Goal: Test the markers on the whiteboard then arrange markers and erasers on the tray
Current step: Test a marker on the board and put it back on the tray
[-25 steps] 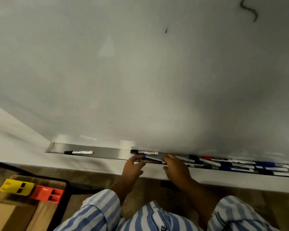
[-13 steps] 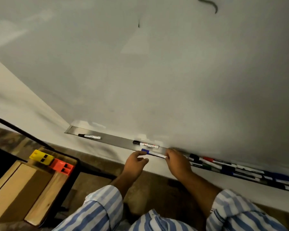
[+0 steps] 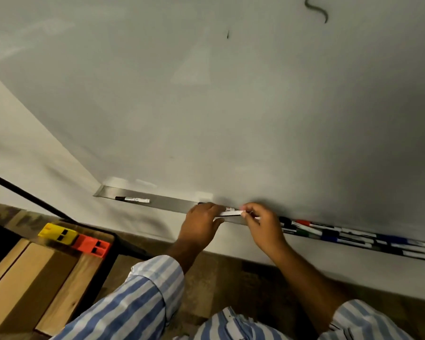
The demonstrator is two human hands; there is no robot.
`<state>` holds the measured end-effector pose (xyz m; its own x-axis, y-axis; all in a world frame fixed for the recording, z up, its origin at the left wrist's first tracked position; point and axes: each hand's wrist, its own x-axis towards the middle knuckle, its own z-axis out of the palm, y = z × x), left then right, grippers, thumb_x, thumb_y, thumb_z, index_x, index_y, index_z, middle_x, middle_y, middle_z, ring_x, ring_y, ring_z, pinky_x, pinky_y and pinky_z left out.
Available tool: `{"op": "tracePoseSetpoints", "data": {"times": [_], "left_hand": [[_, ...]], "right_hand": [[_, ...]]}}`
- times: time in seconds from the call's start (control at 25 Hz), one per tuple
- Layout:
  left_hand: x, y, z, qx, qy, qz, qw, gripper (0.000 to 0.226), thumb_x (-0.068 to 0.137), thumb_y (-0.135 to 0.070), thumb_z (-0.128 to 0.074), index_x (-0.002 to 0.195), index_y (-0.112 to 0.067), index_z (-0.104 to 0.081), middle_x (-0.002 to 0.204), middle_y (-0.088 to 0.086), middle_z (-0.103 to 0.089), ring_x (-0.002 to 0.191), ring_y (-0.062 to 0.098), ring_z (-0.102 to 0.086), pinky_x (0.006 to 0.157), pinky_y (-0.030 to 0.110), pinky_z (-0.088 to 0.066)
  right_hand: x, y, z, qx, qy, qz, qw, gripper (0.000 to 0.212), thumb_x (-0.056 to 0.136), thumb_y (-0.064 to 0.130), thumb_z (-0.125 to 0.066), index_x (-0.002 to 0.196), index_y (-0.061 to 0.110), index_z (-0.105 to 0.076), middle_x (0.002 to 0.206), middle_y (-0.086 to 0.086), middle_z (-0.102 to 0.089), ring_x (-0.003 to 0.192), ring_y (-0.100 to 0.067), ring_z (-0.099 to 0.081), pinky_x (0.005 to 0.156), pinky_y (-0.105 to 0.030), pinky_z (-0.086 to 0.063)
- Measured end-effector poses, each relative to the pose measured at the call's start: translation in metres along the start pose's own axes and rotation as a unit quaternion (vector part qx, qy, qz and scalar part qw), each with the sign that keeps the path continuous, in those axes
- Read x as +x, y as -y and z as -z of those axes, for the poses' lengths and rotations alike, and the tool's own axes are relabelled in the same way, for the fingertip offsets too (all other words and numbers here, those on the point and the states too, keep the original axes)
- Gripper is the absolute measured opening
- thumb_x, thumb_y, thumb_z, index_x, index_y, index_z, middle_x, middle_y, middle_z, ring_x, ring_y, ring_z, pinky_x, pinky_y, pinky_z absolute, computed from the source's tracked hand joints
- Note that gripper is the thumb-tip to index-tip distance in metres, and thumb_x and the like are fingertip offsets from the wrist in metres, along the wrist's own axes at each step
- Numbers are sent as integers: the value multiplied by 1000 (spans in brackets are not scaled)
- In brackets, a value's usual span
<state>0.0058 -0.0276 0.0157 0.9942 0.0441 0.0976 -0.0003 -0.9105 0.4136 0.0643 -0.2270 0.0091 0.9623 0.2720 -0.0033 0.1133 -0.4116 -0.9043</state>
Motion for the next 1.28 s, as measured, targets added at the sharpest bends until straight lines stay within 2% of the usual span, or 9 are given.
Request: {"op": "tracePoseSetpoints", "data": {"times": [0.08, 0.2, 0.36, 0.56, 0.68, 0.84, 0.92, 1.12, 1.28], "left_hand": [[-2, -1, 9, -65, 9, -28, 997, 30, 105, -25, -61, 134, -21, -69, 116, 1, -67, 105, 23, -65, 85, 28, -45], [-11, -8, 21, -129, 26, -109, 985, 31, 110, -26, -52, 136, -17, -66, 113, 1, -63, 101, 19, -61, 86, 29, -48], [-30, -24, 42, -197, 38, -174, 964, 23, 113, -24, -47, 132, -16, -58, 101, -6, -65, 87, 6, -58, 78, 16, -45], [-47, -42, 46, -209, 72, -213, 952, 31, 112, -35, -43, 139, -23, -54, 111, 1, -73, 93, 18, -69, 80, 38, -55], [-45, -67, 58, -247, 79, -226, 939, 27, 112, -38, -48, 136, -30, -57, 91, 0, -70, 77, 16, -64, 76, 38, -54], [-30, -110, 81, -289, 8, -213, 933, 24, 108, -32, -60, 131, -25, -64, 71, -7, -57, 61, 12, -51, 64, 21, -43], [-24, -142, 94, -318, -51, -175, 930, 23, 105, -36, -64, 123, -24, -62, 68, -6, -56, 58, 12, -50, 60, 22, -42], [-4, -209, 123, -382, -147, -181, 894, 19, 103, -16, -56, 121, -21, -55, 79, -1, -58, 64, 14, -52, 61, 30, -44], [16, -245, 149, -349, -231, -184, 889, 30, 87, 1, -43, 105, -20, -57, 83, -3, -58, 61, 15, -46, 61, 25, -38]], "right_hand": [[-11, 26, 0, 147, -30, -90, 985, 14, 102, 13, -68, 102, 26, -75, 100, 4, -75, 90, -11, -68, 76, -18, -54], [-33, 57, -2, 345, -19, -187, 920, 12, 102, 15, -69, 110, 21, -75, 88, 2, -71, 76, -10, -63, 68, -28, -52], [-65, 73, -15, 262, 21, -160, 952, 16, 106, 30, -63, 111, 16, -71, 79, -4, -63, 67, -11, -53, 56, -24, -38], [-105, 79, -4, 282, -64, -117, 950, 16, 106, 22, -63, 108, 10, -72, 69, -4, -60, 59, -9, -51, 51, -23, -33], [-116, 86, 21, 323, -78, -79, 940, 15, 106, 19, -62, 112, 11, -73, 69, -6, -58, 57, -10, -48, 48, -19, -33], [-112, 111, 69, 308, -70, -5, 949, 28, 100, 35, -63, 117, 17, -76, 74, -10, -60, 61, -13, -49, 50, -24, -35], [-110, 130, 98, 301, -78, 30, 950, 30, 99, 40, -63, 112, 17, -78, 77, -13, -63, 66, -20, -51, 52, -27, -38], [-96, 165, 186, 345, -108, 122, 924, 22, 107, 20, -57, 107, 12, -77, 80, -17, -70, 67, -22, -58, 52, -28, -42], [-88, 185, 244, 383, -104, 165, 903, 37, 110, 16, -46, 98, 14, -80, 78, -17, -69, 69, -21, -59, 54, -28, -43]]}}
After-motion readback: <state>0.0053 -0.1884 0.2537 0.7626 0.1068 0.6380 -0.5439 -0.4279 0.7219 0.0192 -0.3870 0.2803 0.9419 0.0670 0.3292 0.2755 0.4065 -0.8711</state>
